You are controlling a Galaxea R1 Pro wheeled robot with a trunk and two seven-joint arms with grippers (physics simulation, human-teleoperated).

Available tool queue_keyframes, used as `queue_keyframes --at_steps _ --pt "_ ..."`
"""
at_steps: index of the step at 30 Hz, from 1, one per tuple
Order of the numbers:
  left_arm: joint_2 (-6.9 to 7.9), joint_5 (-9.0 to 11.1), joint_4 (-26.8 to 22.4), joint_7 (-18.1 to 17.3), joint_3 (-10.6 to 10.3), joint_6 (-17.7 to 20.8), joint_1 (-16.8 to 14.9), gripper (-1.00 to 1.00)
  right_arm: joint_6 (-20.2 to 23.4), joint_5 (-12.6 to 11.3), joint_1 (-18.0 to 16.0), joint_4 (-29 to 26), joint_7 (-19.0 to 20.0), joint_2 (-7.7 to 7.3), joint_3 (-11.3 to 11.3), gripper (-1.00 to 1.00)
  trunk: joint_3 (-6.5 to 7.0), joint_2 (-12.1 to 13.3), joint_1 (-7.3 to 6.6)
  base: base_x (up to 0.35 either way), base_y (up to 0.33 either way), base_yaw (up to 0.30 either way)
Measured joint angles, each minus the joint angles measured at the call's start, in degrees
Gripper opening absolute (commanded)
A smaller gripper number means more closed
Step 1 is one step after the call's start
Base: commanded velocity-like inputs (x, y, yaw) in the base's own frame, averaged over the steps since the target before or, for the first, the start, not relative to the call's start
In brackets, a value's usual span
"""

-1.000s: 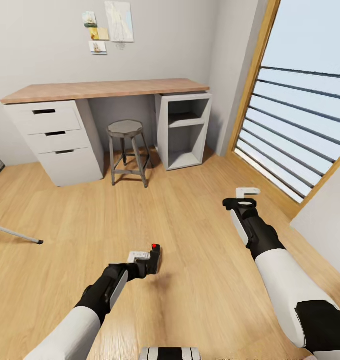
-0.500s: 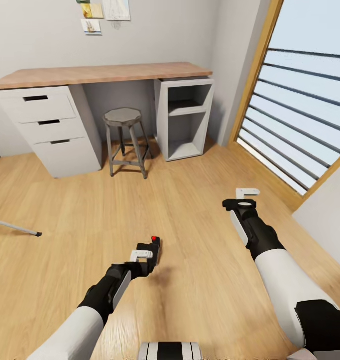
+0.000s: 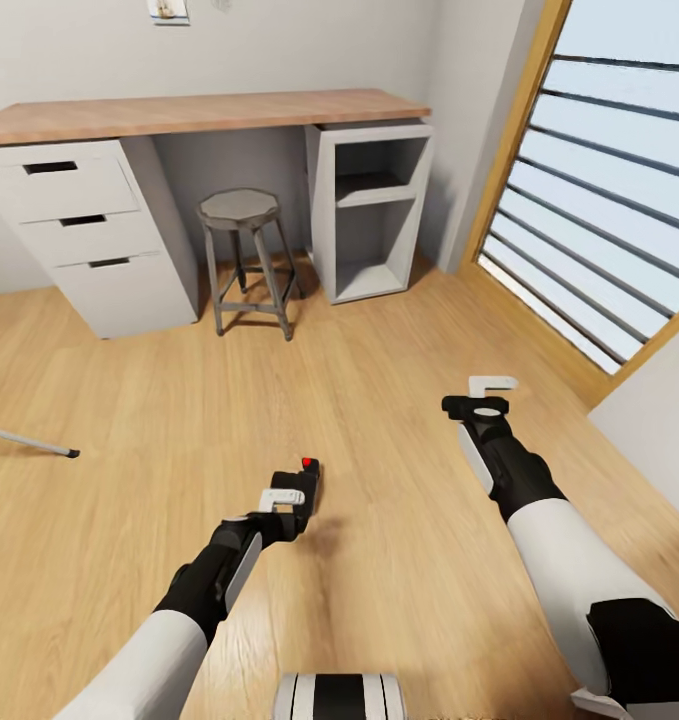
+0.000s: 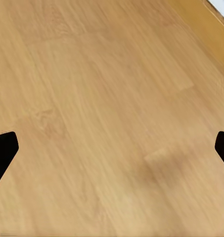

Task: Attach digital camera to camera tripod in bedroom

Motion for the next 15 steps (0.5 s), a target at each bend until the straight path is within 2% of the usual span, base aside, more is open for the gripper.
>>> queue_keyframes --at_steps 15 --pt "0.22 0.0 -3.1 0.0 0.0 0.1 0.0 1.00 -0.1 -0.1 0.0 0.0 0.3 0.01 0.5 1.00 -3.33 -0.2 0.39 0.000 0.000 0.000"
